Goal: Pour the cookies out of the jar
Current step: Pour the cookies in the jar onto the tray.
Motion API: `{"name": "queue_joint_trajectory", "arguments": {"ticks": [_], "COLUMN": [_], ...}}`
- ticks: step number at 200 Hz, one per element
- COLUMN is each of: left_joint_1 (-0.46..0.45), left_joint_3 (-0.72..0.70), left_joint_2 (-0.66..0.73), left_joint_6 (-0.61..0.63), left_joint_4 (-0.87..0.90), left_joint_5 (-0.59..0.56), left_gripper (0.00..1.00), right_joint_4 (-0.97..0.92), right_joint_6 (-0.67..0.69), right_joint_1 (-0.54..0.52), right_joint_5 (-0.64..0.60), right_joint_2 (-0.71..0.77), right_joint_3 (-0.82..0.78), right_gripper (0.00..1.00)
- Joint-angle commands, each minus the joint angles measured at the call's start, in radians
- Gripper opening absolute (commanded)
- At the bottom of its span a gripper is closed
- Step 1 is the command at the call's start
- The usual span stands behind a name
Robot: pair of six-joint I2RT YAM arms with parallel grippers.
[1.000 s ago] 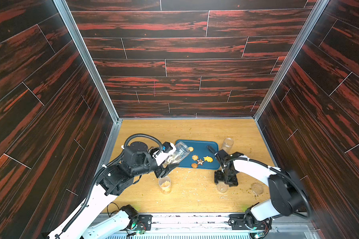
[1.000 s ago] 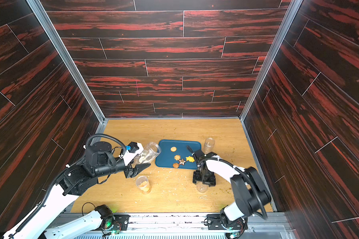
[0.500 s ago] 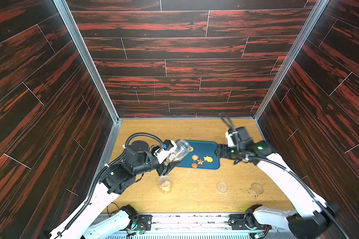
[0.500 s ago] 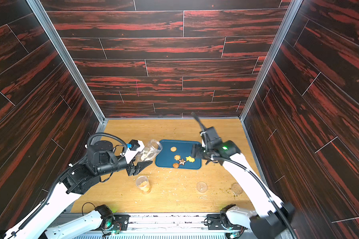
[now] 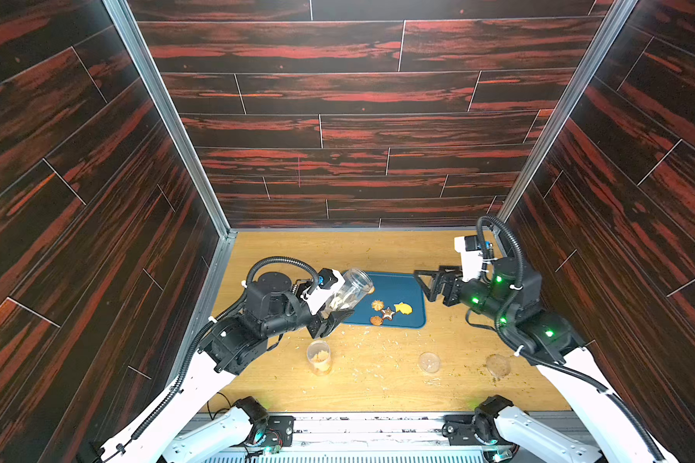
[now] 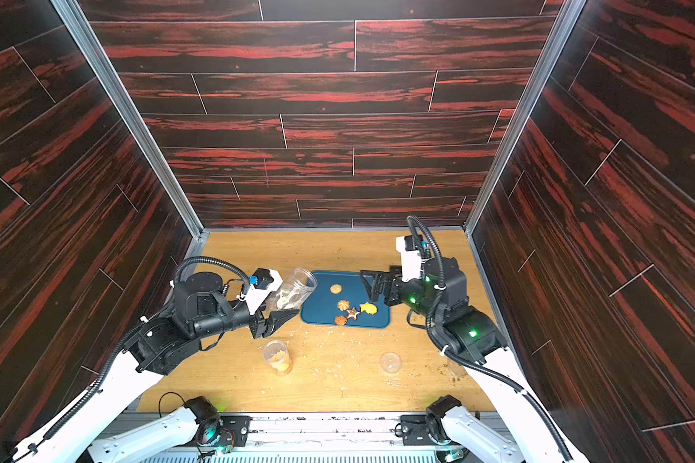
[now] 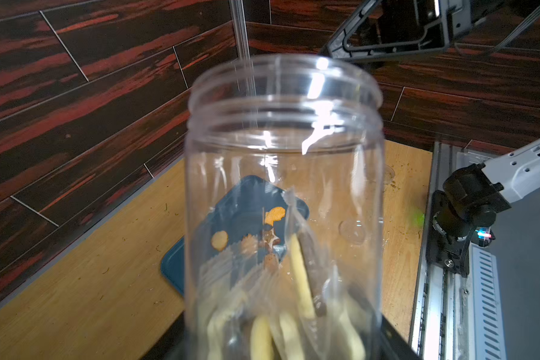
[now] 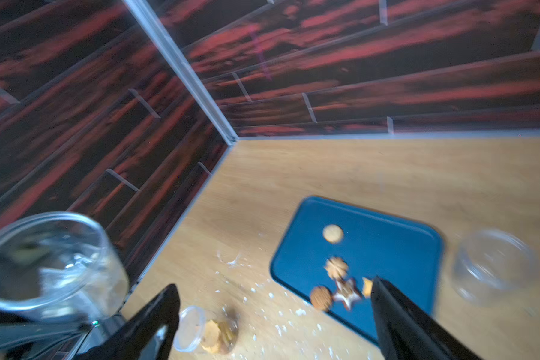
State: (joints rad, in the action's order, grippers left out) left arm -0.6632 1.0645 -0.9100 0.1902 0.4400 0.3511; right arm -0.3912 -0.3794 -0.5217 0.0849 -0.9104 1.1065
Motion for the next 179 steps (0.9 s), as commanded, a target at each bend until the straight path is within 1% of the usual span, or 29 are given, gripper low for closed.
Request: {"name": "queue_joint_trajectory", "arguments": {"ticks": [1,18,65,112,142,158,179], "left_joint_1": [-0.001,-0.001,-0.001,-0.001,0.000,-0.001,-0.001], "left_joint_3": [-0.023,-0.034,-0.075,-0.100,-0.087,-0.069,-0.041], "left_joint_2": [0.000,-0.003,-0.006,-0.028,-0.085,-0.130,-0.191], "left_joint_6": [-0.012,-0.005,0.039,0.099,0.153,0.175,0.198], "left_joint_4": [-0.032,-0.032,-0.012,0.010,0.026,0.036,0.051], "left_joint_5": [0.005,-0.011,-0.079,-0.099,-0.133,-0.149,-0.199], "left_gripper": [0.38,0.38,0.40,0.40,0.40,0.40,0.40], "right_joint_4": [0.178,0.209,0.149,0.094,0.041,0.027,0.025], "right_joint_6": [0.035,0.050,0.057,0.059,0.112,0.143,0.169], "right_joint_1": [-0.003,-0.003,-0.003,-0.003,-0.003,-0.002,0.011], "right_joint_5": [0.040,0.019,-0.012,-0.065,-0.064,-0.083,-0.087], "right_joint_2": [0.051,0.071,0.055,0.050,0.020,-0.003,-0.051], "right_joint_3": [-0.054,-0.078,-0.054,0.014,0.068,0.084,0.108], "right_gripper": [0.99,0.99,0.98,0.98,0.99,0.99,0.99]}}
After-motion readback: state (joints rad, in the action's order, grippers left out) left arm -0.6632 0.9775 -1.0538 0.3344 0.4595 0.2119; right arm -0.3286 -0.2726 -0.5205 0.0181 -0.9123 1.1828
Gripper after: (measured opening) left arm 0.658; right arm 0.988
